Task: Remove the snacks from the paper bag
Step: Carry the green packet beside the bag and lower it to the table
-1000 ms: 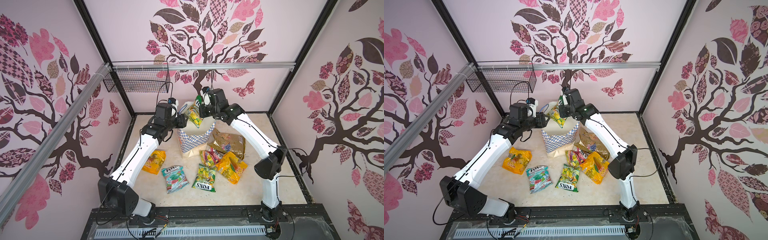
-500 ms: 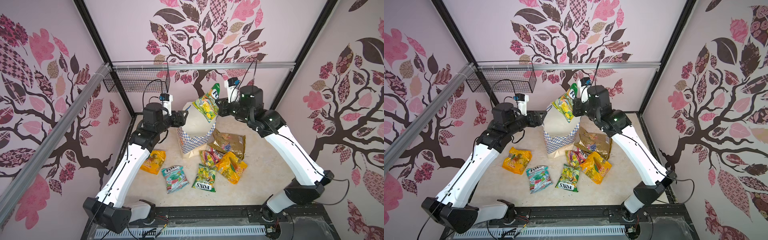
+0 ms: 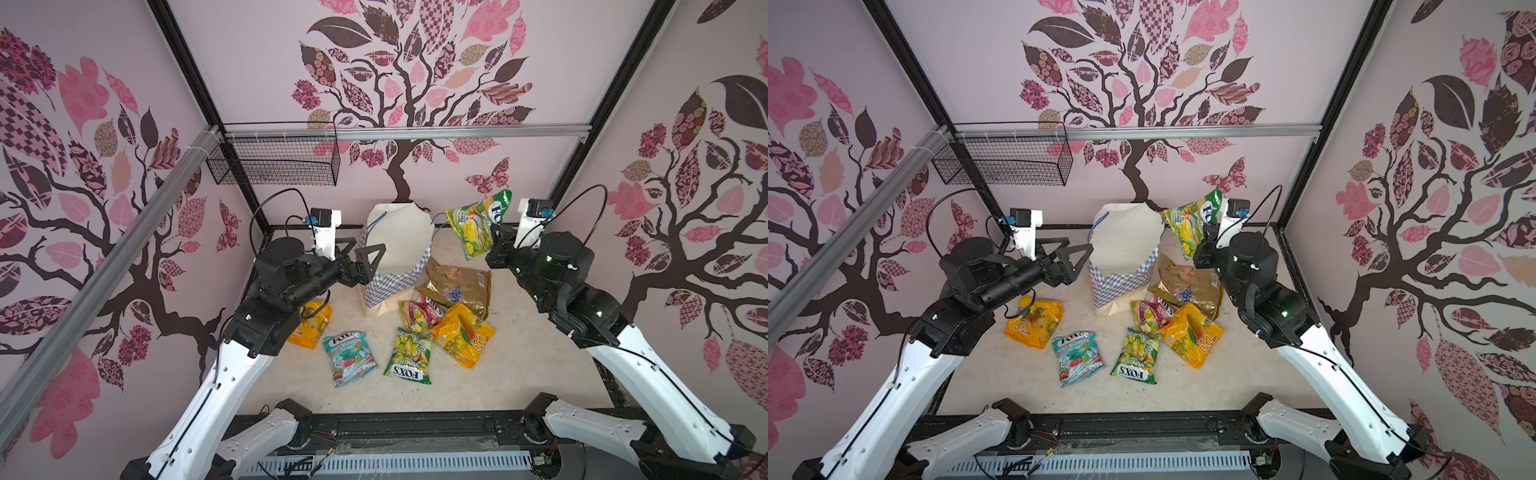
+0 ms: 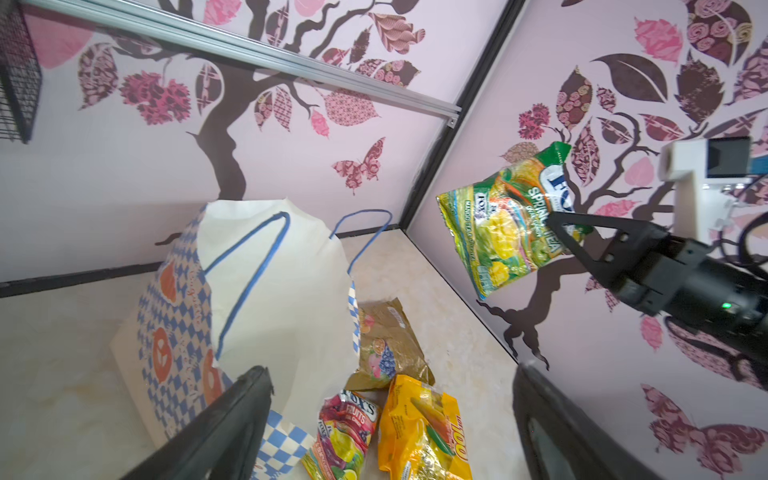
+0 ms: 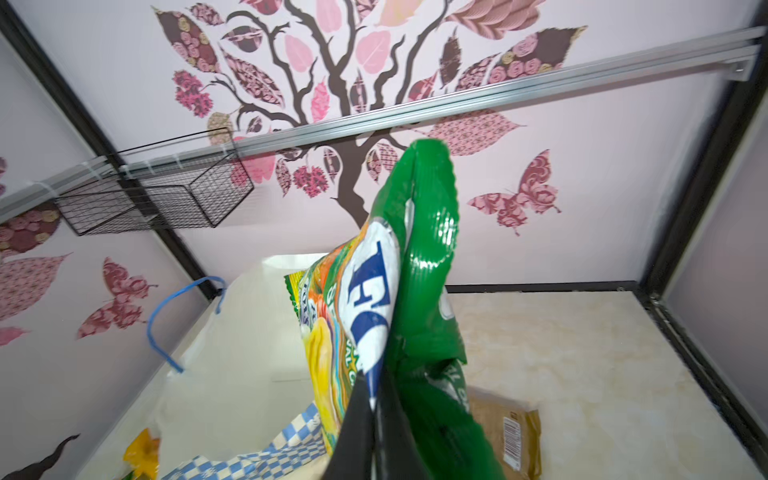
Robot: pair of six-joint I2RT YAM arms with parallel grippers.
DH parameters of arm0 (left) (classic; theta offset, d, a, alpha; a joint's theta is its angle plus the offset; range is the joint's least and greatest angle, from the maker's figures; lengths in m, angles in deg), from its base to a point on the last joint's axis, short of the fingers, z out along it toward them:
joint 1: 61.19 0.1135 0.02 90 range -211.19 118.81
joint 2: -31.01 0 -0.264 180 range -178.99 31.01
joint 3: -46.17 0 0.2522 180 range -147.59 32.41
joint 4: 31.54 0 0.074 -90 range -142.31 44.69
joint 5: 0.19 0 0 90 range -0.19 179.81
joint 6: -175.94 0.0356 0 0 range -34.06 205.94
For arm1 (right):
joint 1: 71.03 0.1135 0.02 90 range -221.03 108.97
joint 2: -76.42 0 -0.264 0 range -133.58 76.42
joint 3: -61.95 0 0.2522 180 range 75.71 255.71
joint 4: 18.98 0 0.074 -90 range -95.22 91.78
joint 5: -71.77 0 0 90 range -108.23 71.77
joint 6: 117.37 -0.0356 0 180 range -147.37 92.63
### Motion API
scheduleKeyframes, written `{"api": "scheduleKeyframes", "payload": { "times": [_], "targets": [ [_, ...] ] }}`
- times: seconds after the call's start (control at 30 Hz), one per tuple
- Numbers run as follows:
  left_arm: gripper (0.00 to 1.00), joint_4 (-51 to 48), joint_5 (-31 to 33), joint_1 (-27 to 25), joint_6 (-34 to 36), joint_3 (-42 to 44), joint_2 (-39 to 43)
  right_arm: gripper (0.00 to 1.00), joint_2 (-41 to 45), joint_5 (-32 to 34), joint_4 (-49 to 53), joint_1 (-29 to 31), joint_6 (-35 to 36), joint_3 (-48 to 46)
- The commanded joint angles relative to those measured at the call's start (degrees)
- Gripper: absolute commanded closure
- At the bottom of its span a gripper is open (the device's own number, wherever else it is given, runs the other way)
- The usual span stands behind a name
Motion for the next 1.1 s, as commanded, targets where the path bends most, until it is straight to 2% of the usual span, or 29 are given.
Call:
{"api": "scheduleKeyframes", "payload": {
  "times": [0.0,0.1,0.3,0.43,0.5,0.7,0.93,1.07],
  "targets": [
    [0.03,-2.88,-0.99,-0.91,-0.66,2.11,1.35,1.0,3.62,6.98,-7.24,-2.56,-1.25,-4.23],
    [0.01,-3.11,-1.97,-1.19,-1.87,4.25,3.17,1.0,4.32,2.23,-7.07,-9.39,-5.45,-7.92],
    [0.01,-2.82,-2.66,-1.51,-3.33,8.39,5.65,1.0,-0.26,-20.73,-10.06,-30.25,-19.13,-14.41],
    [0.01,-2.56,-2.33,-1.48,-3.87,10.84,6.3,1.0,-6.34,-33.65,-17.05,-38.69,-29.82,-19.63],
    [0.01,-2.65,-1.97,-1.49,-4.22,11.79,6.59,1.0,-10.1,-37.14,-21.86,-40.01,-33.88,-22.01],
    [0.01,-3.5,1.68,-1.53,-4.0,14.14,8.55,1.0,-22.61,-40.89,-30.93,-40.05,-38.66,-22.19],
    [0.01,-2.12,6.28,-1.46,-6.4,16.81,10.73,1.0,-40.44,-53.53,-35.49,-39.87,-41.79,-14.29],
    [0.01,-2.16,8.79,-1.53,-7.16,17.96,11.83,1.0,-48.37,-56.17,-36.54,-39.25,-42.98,-10.16]
  ]
}}
